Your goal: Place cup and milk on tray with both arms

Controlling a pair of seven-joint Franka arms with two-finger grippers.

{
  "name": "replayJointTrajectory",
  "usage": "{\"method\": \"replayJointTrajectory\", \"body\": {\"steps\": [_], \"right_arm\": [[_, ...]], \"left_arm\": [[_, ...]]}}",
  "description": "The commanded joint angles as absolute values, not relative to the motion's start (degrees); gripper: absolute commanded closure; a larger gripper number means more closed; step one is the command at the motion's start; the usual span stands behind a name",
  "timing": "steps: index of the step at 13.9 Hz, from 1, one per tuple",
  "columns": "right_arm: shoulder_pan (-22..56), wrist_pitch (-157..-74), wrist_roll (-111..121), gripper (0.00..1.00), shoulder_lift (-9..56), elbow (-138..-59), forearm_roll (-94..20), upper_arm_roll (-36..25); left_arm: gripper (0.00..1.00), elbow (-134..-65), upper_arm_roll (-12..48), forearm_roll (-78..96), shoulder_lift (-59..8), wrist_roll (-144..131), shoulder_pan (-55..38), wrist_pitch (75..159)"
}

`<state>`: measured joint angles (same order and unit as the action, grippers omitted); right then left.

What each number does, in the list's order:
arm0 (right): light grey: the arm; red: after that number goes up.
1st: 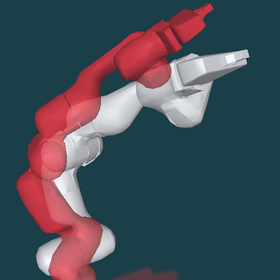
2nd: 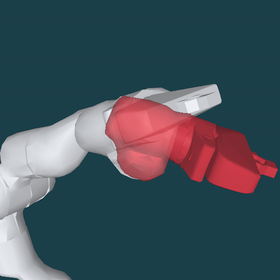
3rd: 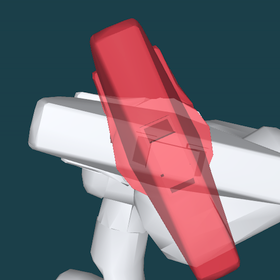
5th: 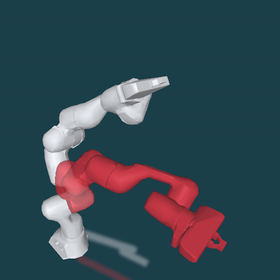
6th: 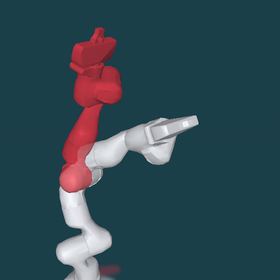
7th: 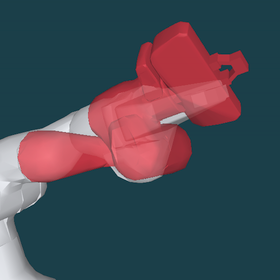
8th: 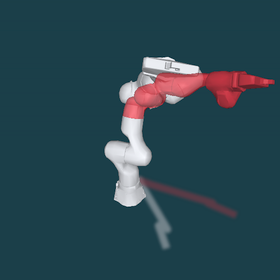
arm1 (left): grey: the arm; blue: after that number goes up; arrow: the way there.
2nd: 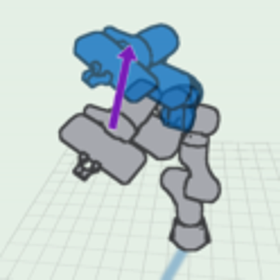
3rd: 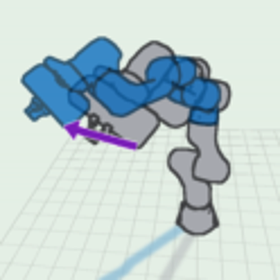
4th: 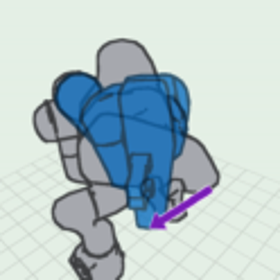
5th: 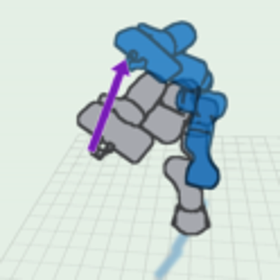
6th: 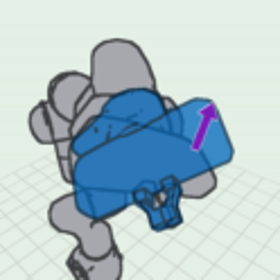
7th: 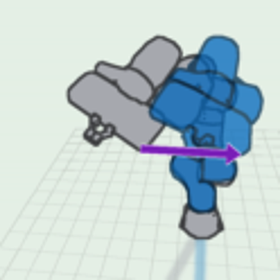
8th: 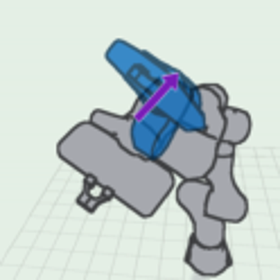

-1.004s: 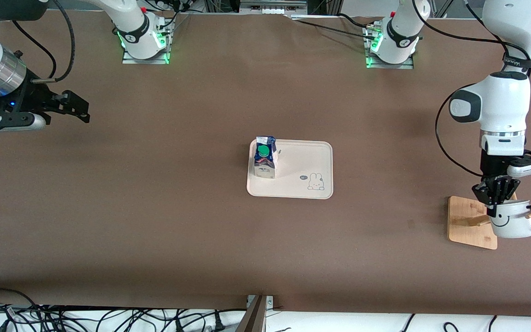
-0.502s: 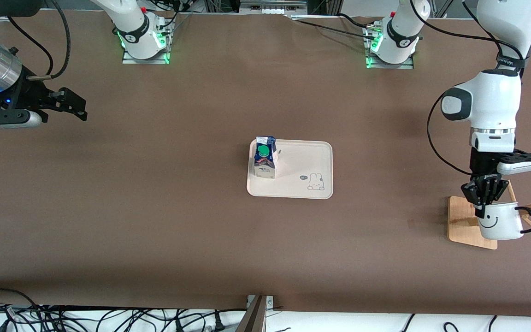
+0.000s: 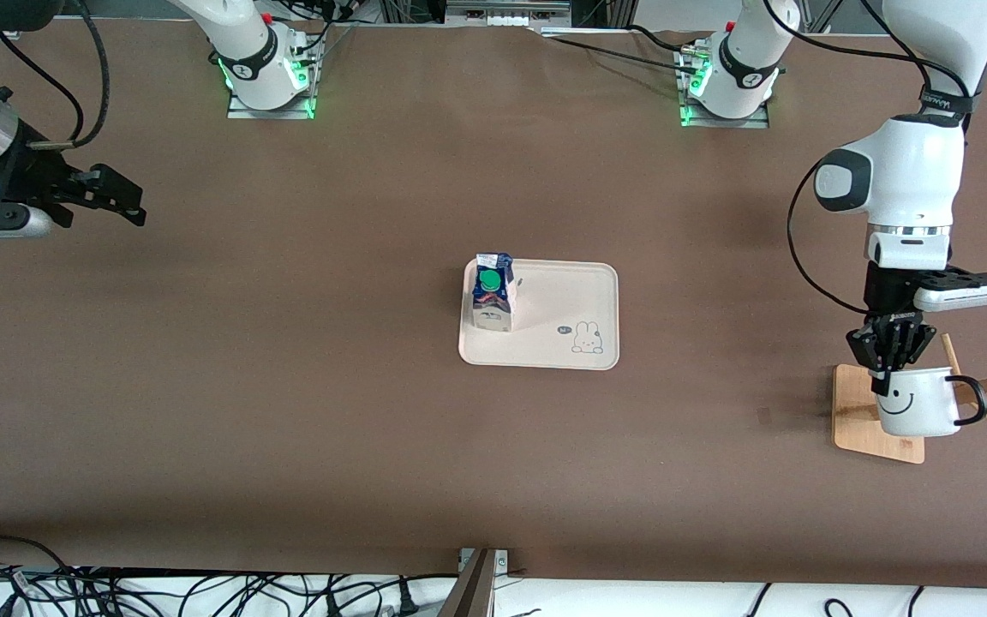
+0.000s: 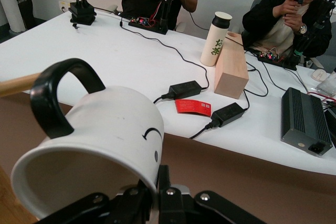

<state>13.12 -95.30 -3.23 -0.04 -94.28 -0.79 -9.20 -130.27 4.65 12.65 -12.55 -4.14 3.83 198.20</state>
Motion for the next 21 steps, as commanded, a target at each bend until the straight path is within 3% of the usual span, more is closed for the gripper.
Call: {"method": "replayJointTrajectory", "body": {"steps": [1, 6, 9, 11, 16, 18, 21], "right_arm": [[12.7, -94.7, -2.2, 0.00, -1.3, -93.4, -0.1, -9.4], [13.1, -94.2, -1.7, 0.00, -1.1, -93.1, 2.4, -9.4], [13.2, -94.0, -1.5, 0.00, -1.6, -92.8, 2.3, -9.0], [13.2, -92.8, -1.4, 0.00, -1.8, -92.4, 2.3, -9.7], [13.4, -92.6, -1.8, 0.00, -1.4, -92.3, 2.4, -8.9], [13.7, -92.4, -1.7, 0.00, -1.2, -92.3, 2.3, -8.9], [13.8, -92.4, 0.4, 0.00, -0.8, -92.4, 2.4, -7.8]], "left_arm": [[1.00, -131.8, 4.9, 14.3, -6.4, -3.8, 3.4, 190.1], [1.00, -128.4, 4.9, 13.1, 1.4, -3.7, 1.9, 166.4], [1.00, -123.9, 5.0, 2.4, 1.1, 0.1, -0.8, 149.6], [1.00, -119.6, 5.0, -12.6, -1.0, 2.7, -4.3, 137.4], [1.00, -114.0, 8.8, -10.7, -2.5, -2.0, -4.7, 119.8], [1.00, -106.9, 12.0, -8.6, -6.7, -2.5, -4.7, 109.0], [1.00, -97.1, 15.0, -5.4, -13.1, -6.5, -5.2, 99.8]]}}
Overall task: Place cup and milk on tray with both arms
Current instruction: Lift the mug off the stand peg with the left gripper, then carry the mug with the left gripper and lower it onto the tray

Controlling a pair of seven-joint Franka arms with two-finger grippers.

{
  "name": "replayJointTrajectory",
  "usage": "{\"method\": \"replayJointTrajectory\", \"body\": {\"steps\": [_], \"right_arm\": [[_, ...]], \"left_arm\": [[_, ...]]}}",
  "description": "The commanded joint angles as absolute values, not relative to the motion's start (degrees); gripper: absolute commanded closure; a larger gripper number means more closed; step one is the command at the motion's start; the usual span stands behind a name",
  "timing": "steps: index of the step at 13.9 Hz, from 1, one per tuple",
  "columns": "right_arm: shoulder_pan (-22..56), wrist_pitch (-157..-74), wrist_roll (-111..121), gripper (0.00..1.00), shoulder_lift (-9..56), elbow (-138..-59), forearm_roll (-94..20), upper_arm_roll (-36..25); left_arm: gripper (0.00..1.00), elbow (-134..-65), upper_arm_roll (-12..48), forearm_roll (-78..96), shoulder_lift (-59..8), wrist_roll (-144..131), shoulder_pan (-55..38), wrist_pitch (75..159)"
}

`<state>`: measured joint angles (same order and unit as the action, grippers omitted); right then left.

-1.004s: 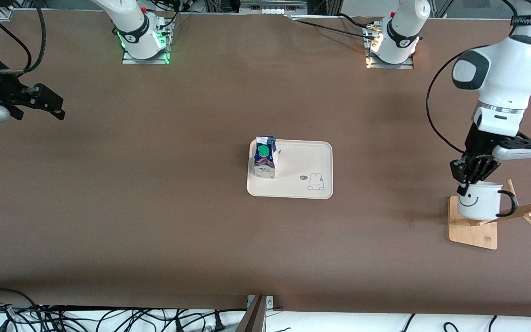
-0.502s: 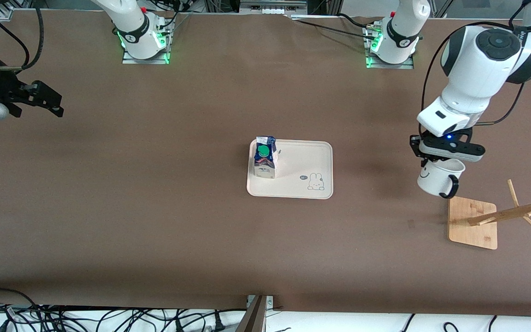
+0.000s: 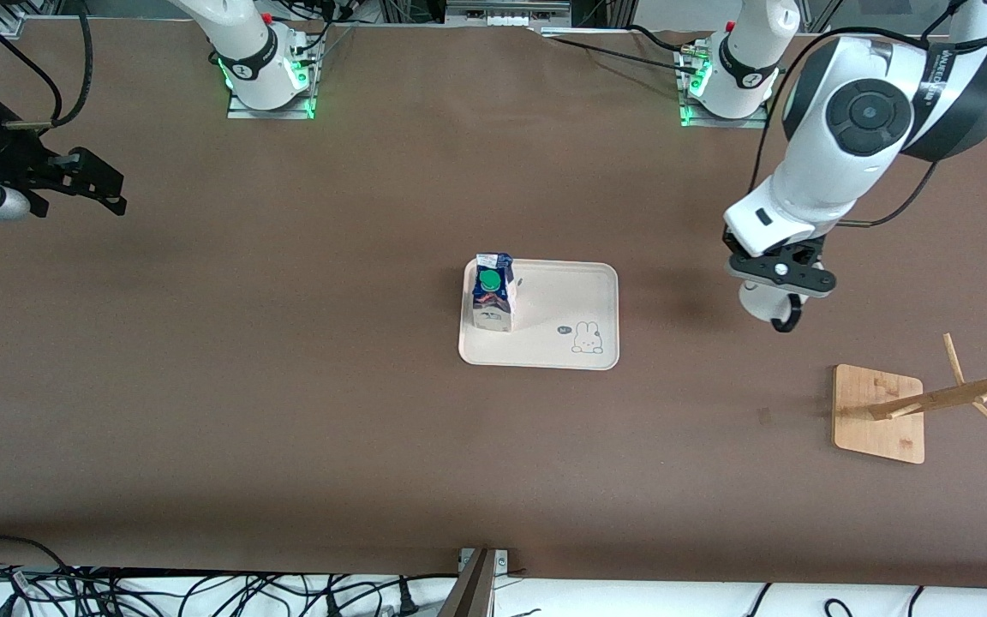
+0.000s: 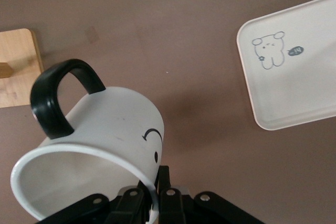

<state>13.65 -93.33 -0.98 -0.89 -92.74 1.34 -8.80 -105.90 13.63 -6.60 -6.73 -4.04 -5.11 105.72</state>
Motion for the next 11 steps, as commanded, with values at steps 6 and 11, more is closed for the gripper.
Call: {"method": "replayJointTrajectory", "body": {"steps": [6, 11], "right_arm": [[13.8, -92.2, 1.0, 0.00, -0.8, -92.4, 2.2, -7.6], [13.8, -92.4, 1.1, 0.00, -0.4, -92.3, 2.1, -6.9]], "left_arm": [[1.00, -92.0, 16.2, -5.5, -19.2, -14.0, -8.9, 99.5], [1.00, -90.4, 16.2, -5.5, -21.9, -16.9, -12.6, 99.4]]}}
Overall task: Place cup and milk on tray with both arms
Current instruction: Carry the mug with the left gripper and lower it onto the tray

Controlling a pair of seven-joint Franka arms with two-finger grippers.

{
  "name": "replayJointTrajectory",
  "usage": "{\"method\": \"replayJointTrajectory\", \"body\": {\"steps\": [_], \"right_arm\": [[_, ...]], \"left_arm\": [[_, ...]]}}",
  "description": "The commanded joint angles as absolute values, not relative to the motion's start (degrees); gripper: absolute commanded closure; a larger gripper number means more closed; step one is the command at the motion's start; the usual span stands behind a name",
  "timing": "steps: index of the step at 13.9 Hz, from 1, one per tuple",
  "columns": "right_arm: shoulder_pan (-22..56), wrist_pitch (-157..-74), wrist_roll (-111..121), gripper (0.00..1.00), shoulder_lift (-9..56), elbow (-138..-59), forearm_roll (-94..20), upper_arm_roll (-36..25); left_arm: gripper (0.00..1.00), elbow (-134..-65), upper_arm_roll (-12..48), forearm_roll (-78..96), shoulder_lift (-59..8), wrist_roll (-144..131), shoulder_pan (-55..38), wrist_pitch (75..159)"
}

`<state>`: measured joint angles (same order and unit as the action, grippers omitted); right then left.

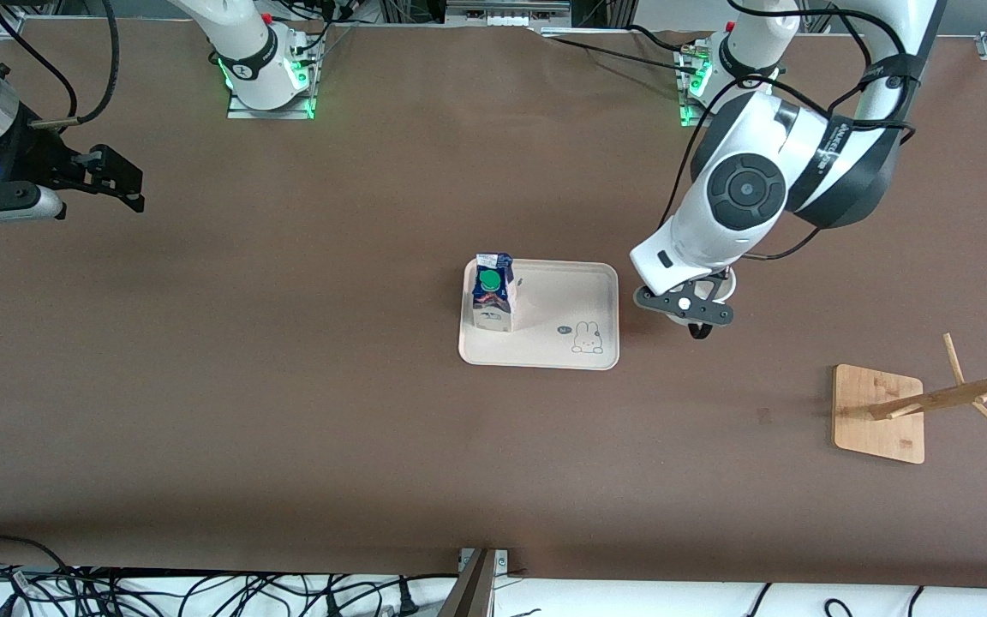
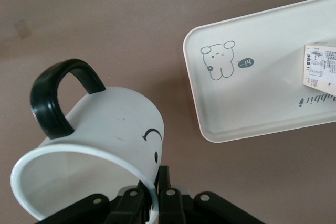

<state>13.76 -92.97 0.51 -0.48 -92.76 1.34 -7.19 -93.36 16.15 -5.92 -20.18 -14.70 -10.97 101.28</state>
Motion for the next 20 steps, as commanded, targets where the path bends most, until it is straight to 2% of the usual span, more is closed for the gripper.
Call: {"method": "replayJointTrajectory", "body": {"steps": [1, 10, 20], "right_arm": [[13.7, -92.5, 1.7, 0.00, -0.3, -92.3, 2.1, -7.0], [13.7, -90.8, -0.4, 0.00, -1.1, -92.7, 0.9, -7.3], [13.6, -91.0, 0.5, 0.00, -1.0, -92.6, -0.5, -7.7]], "left_arm": [[1.00, -90.4, 16.2, -5.5, -22.5, -17.9, -13.2, 99.5], [1.00, -86.9, 16.1, -5.0, -29.6, -17.8, -18.4, 100.3], [1.00, -83.9, 16.1, -4.0, -40.0, -20.9, -20.0, 109.7]]}}
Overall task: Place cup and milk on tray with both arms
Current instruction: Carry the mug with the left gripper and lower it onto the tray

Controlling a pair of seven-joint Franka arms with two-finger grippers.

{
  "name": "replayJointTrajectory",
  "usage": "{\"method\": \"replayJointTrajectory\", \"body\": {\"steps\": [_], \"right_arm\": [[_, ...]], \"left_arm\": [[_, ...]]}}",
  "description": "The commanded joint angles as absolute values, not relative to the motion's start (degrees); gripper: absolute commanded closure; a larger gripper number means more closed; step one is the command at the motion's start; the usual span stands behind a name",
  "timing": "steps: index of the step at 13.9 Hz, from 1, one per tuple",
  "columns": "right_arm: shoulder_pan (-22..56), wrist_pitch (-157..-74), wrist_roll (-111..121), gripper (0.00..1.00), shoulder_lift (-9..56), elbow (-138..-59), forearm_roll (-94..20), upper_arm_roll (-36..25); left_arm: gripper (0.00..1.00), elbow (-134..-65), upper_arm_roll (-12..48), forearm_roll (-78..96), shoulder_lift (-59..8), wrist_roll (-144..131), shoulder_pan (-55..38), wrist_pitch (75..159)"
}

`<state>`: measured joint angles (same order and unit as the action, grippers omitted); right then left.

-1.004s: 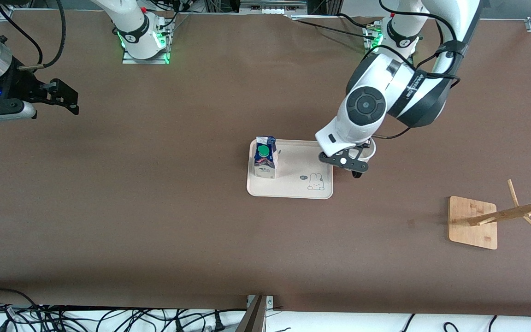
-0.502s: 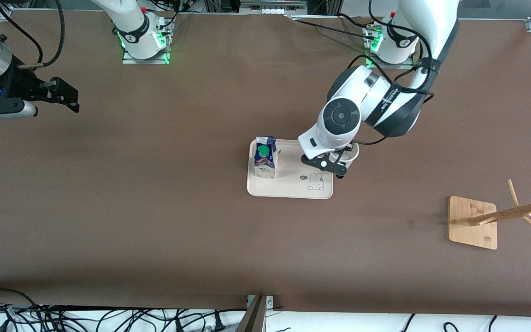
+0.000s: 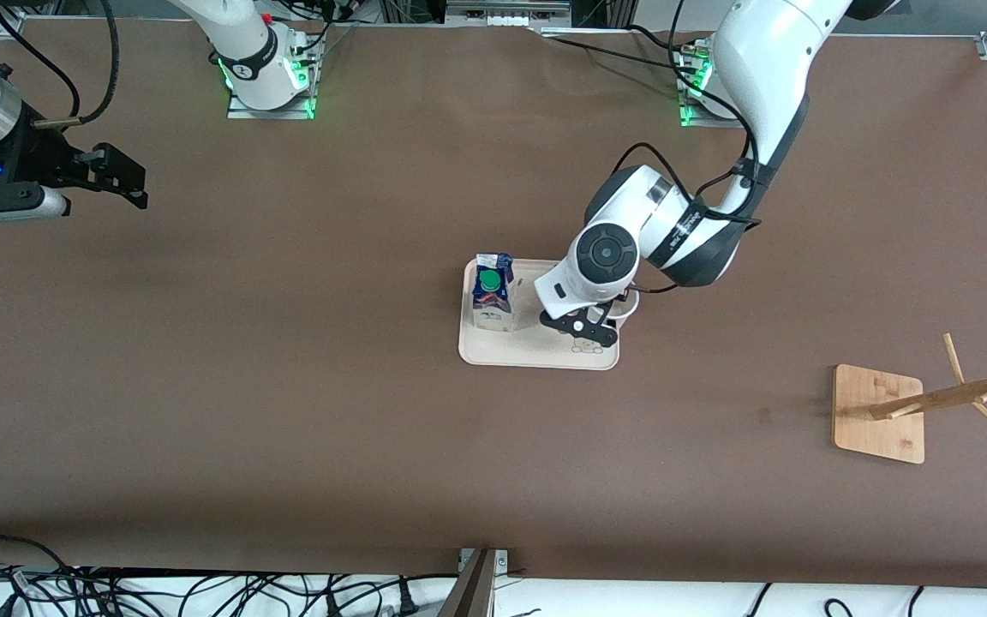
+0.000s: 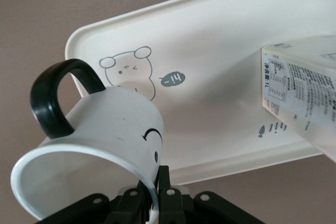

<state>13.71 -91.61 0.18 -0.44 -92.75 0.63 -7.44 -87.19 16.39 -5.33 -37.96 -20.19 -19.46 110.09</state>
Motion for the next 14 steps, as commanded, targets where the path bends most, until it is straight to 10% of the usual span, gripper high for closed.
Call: {"method": "replayJointTrajectory", "body": {"steps": [1, 14], "right_arm": [[13.6, -90.9, 0.5, 0.00, -1.0, -92.7, -0.5, -7.7], [13.6, -91.2, 1.4, 0.00, -1.0, -93.4, -1.0, -7.6]], "left_arm": [[1.00, -83.6, 16.1, -3.3, -40.4, -20.9, -20.0, 109.9], [1.00, -82.5, 16.2, -1.5, -42.3, -24.3, -20.8, 109.9]]}}
